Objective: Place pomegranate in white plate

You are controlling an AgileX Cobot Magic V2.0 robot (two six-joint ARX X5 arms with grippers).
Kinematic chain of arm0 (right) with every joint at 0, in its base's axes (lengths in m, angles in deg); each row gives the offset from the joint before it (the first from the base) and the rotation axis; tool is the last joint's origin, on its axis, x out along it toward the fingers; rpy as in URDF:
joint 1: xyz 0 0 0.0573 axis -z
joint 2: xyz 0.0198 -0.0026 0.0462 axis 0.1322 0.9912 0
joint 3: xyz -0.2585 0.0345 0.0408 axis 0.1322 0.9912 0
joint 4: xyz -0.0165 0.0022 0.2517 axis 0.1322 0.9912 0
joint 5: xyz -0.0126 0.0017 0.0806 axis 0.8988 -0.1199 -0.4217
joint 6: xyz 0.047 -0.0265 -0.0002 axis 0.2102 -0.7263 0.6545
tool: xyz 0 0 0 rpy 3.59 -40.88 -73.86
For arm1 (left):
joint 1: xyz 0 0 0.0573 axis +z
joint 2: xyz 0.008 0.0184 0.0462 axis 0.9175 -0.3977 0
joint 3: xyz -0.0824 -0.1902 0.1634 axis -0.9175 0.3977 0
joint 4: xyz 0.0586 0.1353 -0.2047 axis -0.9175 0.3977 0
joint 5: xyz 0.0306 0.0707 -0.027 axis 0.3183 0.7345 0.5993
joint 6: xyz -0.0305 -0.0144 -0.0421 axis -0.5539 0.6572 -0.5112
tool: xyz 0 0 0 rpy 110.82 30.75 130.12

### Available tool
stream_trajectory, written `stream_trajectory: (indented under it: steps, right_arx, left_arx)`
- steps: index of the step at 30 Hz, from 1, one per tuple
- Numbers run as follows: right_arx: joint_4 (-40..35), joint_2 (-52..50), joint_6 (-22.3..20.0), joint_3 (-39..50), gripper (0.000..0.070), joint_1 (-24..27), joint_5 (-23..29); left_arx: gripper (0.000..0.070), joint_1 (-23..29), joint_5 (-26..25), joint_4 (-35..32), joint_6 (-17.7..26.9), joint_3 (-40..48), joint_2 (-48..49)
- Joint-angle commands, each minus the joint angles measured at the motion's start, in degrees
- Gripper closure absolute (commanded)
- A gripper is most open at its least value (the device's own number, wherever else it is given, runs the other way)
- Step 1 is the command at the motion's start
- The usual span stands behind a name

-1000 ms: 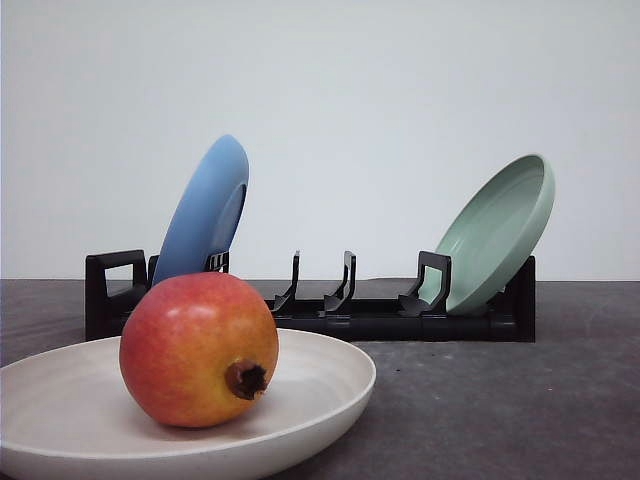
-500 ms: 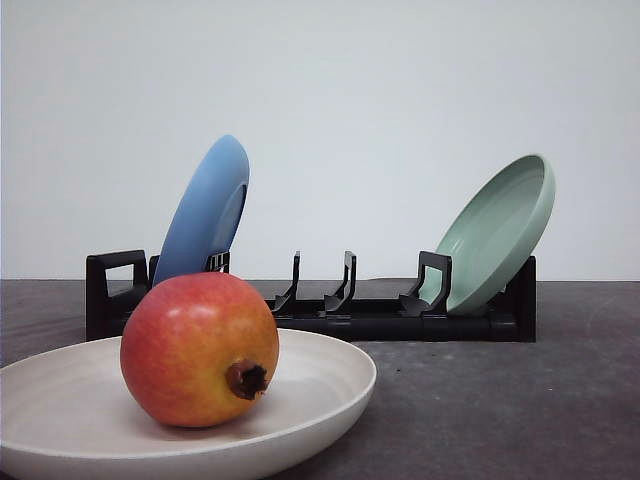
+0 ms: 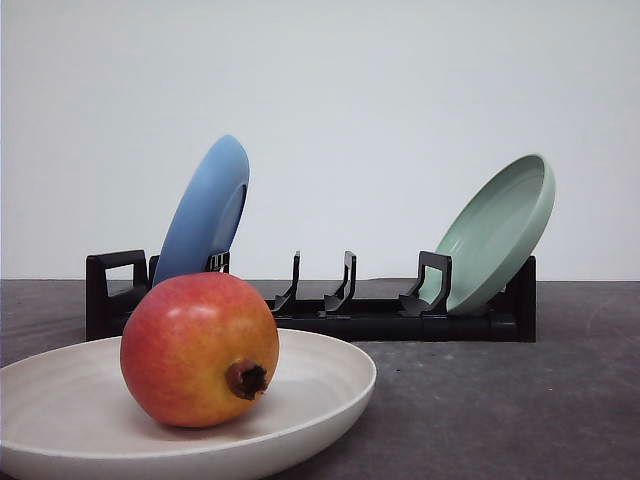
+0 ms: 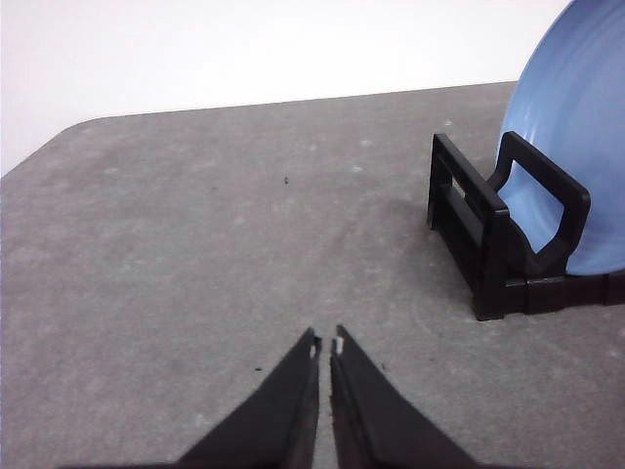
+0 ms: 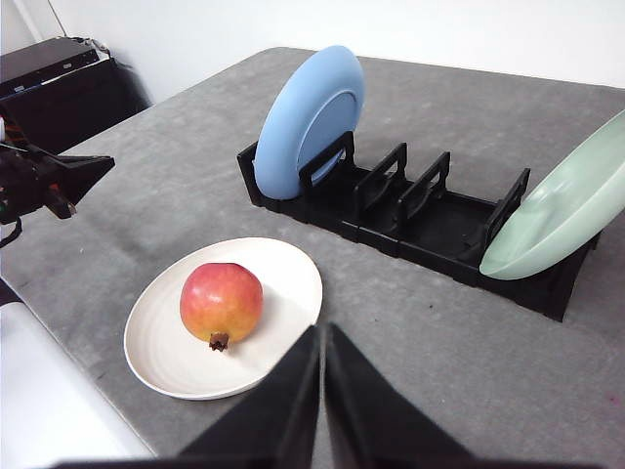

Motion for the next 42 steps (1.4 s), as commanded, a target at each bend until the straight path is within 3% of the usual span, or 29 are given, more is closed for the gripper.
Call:
stream_trajectory:
  steps: [1, 6, 11, 19, 26, 33, 42]
  right_arx:
    - [-0.66, -0.03, -0.68, -0.44, 0.0699, -0.08, 0.21]
    - [-3.43, -0.07, -0.91, 1.15, 0.0699, 10.46, -1.99]
    - [-14.49, -2.28, -12.89, 10.13, 0.0698, 24.64, -1.69]
    - [-33.47, -5.23, -24.42, 30.20, 0.0698, 41.71, -1.07]
    - [-41.58, -9.35, -20.85, 41.04, 0.0698, 45.26, -1.11]
    - [-38.49, -9.31, -18.51, 41.18, 0.0699, 45.42, 2.30]
    - [-38.67, -9.31, -17.75, 41.18, 0.0698, 45.57, 1.90]
  left_arx:
    - [0.0700, 0.09, 0.07, 0.31, 0.37, 0.55, 0.09]
    - [0.0700, 0.09, 0.07, 0.31, 0.37, 0.55, 0.09]
    - [0.0700, 0.09, 0.07, 0.31, 0.37, 0.55, 0.09]
    - [0.0700, 0.09, 0.07, 0.31, 0.37, 0.55, 0.09]
    - [0.0700, 0.09, 0.07, 0.31, 0.37, 0.55, 0.09]
    - [0.0700, 0.11, 0.07, 0.33, 0.37, 0.55, 0.09]
    - [0.0700, 0.11, 0.07, 0.32, 0.37, 0.55, 0.09]
